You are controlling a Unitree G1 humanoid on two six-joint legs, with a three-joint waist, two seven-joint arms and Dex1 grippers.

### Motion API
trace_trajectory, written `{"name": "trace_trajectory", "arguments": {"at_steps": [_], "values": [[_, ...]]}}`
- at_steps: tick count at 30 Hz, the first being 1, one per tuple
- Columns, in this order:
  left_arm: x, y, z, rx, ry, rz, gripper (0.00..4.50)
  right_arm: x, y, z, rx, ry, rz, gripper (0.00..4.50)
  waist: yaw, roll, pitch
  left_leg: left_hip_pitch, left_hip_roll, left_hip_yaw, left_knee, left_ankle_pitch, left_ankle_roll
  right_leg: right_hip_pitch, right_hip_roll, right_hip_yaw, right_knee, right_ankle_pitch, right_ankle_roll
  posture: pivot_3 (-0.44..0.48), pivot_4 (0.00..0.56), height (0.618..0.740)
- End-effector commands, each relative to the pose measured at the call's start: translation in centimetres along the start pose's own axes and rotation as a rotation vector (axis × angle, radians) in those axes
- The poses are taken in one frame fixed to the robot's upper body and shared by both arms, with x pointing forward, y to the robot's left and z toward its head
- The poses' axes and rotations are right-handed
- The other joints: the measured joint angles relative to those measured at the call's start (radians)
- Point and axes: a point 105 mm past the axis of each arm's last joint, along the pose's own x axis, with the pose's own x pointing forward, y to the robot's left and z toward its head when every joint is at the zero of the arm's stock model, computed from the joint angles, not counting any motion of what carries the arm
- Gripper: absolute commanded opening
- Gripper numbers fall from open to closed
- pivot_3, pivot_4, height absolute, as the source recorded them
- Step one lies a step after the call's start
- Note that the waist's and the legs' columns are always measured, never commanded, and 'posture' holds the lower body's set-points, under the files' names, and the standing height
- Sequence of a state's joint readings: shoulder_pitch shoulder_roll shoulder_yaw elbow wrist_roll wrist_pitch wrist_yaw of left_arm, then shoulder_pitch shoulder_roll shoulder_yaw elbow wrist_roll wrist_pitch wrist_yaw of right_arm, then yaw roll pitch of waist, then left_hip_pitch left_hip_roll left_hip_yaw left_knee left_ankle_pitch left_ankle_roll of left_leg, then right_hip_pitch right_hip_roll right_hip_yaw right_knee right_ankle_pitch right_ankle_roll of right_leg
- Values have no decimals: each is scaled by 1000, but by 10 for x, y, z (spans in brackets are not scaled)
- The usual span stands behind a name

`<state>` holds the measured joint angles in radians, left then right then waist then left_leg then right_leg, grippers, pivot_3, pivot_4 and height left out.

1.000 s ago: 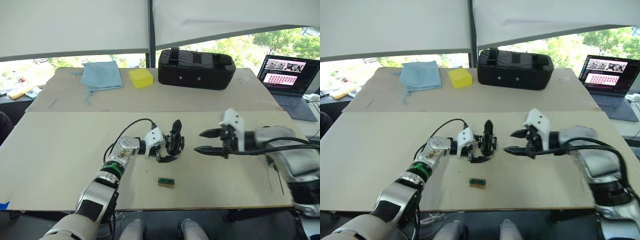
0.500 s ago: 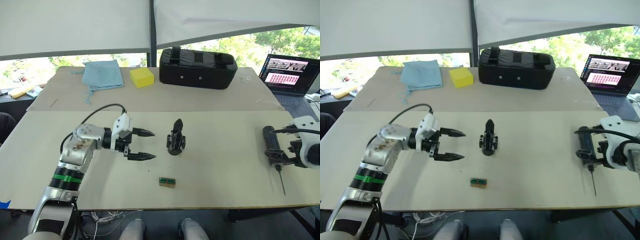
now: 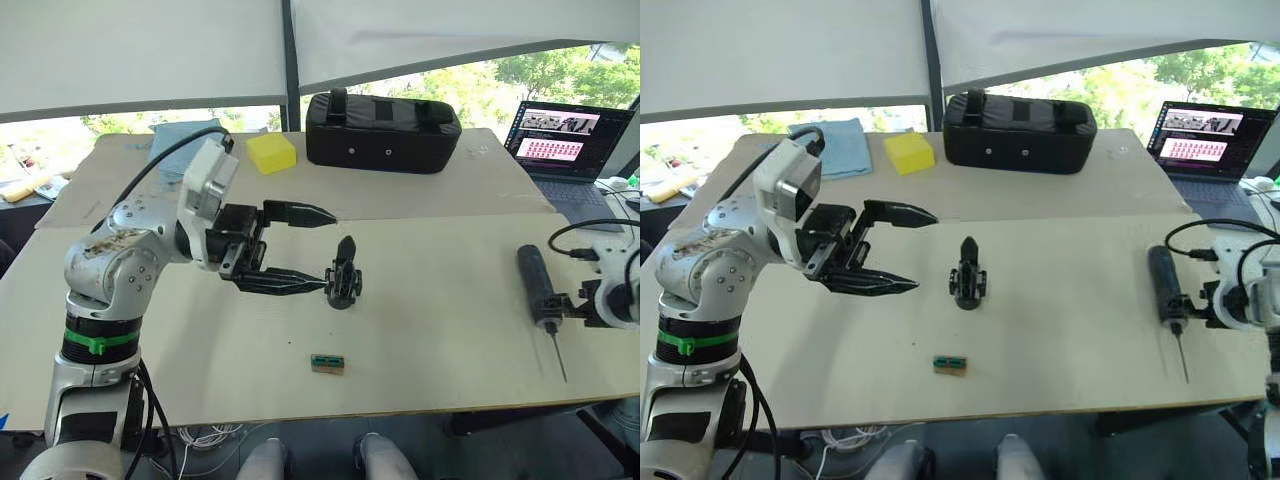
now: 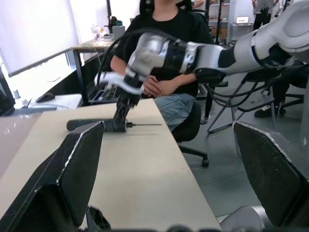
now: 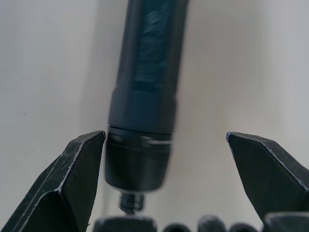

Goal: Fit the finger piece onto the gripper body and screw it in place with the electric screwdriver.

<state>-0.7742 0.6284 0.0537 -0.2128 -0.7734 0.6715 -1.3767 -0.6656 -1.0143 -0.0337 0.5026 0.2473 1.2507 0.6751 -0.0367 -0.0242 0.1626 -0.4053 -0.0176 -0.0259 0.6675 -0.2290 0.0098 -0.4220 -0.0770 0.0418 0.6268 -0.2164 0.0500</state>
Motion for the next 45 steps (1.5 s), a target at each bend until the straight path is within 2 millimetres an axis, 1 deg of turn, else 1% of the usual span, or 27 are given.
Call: {"name": "trace_trajectory", "arguments": {"at_steps": [1,2,5,7,8,9,11,12,13,14,15,18,20,21,23,24,27,28,31,36,40,41,42,43,44,45], "values": [[3,-4,9,59,2,-40,4500,0,1,5,31,31,10,4470,0,1,1,0,0,0,0,0,0,0,0,0,0,0,0,0,150,740],[3,-3,8,62,6,-41,4500,2,4,6,27,38,27,3959,-1,2,1,-1,0,0,0,0,0,-1,0,1,0,0,0,0,150,740],[4,-2,3,67,21,-46,4500,-1,21,15,-96,30,100,2958,-1,1,1,-1,0,0,0,0,0,-1,0,0,0,0,0,0,150,740],[2,-2,-3,76,55,-48,4500,-8,26,18,-213,32,117,2285,-2,2,1,0,0,0,0,0,0,-1,0,0,0,0,0,0,150,740],[1,-1,-6,83,78,-49,4500,-13,31,20,-287,30,144,2004,-2,4,3,0,0,0,0,0,0,-1,0,0,0,0,0,0,150,740],[-1,-1,-8,90,96,-50,4500,-20,36,20,-357,34,175,1982,-2,5,4,-1,0,0,0,0,0,-2,0,0,0,0,0,0,150,740],[-2,-1,-11,93,109,-48,4500,-35,56,20,-539,23,273,1982,-2,10,7,-1,0,0,0,0,0,-2,0,1,1,0,0,0,150,740],[-3,-1,-12,92,115,-49,4500,-42,66,18,-673,12,327,1982,-1,12,9,-2,0,0,0,0,0,-3,0,1,1,0,0,0,150,740],[-3,-1,-14,93,123,-52,4500,-47,72,14,-784,13,351,1981,-1,12,9,-2,0,0,0,0,0,-3,0,0,1,0,1,0,150,740],[-3,-3,-17,100,139,-60,4500,-47,72,11,-893,17,323,1981,-1,12,9,-2,0,0,0,0,0,-3,0,0,1,-1,1,0,150,740],[-4,-5,-21,112,157,-70,4500,-44,70,8,-978,10,293,1981,-1,12,9,-2,0,0,0,0,0,-3,0,0,2,-1,1,0,150,740],[-4,-8,-27,122,178,-79,4500,-33,68,-6,-1054,42,294,1979,-1,11,10,-1,0,1,1,0,0,-2,0,1,1,-2,3,0,150,740],[-4,-7,-29,121,181,-74,4500,-21,67,-13,-1114,61,288,1979,3,11,10,-2,0,1,2,0,0,-3,-1,1,2,0,2,0,150,740],[-4,-7,-30,123,183,-74,4500,-16,67,-14,-1117,64,283,1979,4,11,10,-2,0,1,3,0,0,-3,-1,1,2,0,2,0,150,740],[-2,-8,-31,124,181,-72,4500,-9,69,-16,-1114,95,300,3000,2,10,10,-2,0,1,4,0,0,-2,-1,1,2,0,2,0,150,740],[-1,-8,-31,123,177,-70,4500,-9,71,-17,-1109,116,319,3280,1,10,10,-1,0,1,4,0,0,-2,0,1,2,0,1,0,150,740],[2,-10,-32,123,167,-72,4500,-12,77,-22,-1115,186,372,4358,1,10,10,-1,1,1,4,0,0,-2,0,1,3,0,1,0,150,740],[3,-11,-33,123,167,-73,4500,-14,78,-24,-1115,212,386,4437,1,10,10,-1,1,1,4,0,0,-2,0,1,3,0,1,0,150,740],[3,-12,-36,122,173,-66,4500,-13,85,-24,-1091,253,412,4437,1,10,10,-1,0,0,4,0,0,-2,0,1,3,0,1,0,150,740],[-1,-14,-36,113,185,-50,4500,-1,94,-12,-1091,209,391,4437,-1,7,11,-1,1,0,6,0,0,-2,0,0,4,0,1,0,150,740],[-3,-14,-36,111,192,-40,4500,1,99,-11,-1091,190,413,4437,-5,2,11,0,1,0,8,0,0,-1,0,0,5,1,0,0,150,740],[-3,-14,-36,111,193,-39,4500,1,99,-13,-1093,199,413,4437,-17,2,11,-2,-1,-10,7,0,0,4,-2,-4,5,0,1,0,150,740],[-3,-14,-36,112,193,-38,4500,0,98,-14,-1092,205,412,4437,-29,3,11,-3,-12,-29,7,2,2,12,-12,-20,5,-3,1,0,150,740],[-3,-14,-35,112,193,-37,4500,0,96,-16,-1088,215,409,4437,-34,4,12,1,-24,-49,6,4,5,20,-22,-36,8,-9,4,0,150,740],[-3,-14,-35,113,192,-36,4500,0,96,-16,-1078,221,411,4437,-39,5,13,2,-33,-63,6,6,6,23,-28,-44,11,-17,12,0,150,740],[-3,-13,-35,114,192,-36,4500,0,95,-17,-1060,226,410,4437,-40,6,13,2,-50,-87,5,10,6,28,-36,-55,15,-24,16,0,150,740]]}}
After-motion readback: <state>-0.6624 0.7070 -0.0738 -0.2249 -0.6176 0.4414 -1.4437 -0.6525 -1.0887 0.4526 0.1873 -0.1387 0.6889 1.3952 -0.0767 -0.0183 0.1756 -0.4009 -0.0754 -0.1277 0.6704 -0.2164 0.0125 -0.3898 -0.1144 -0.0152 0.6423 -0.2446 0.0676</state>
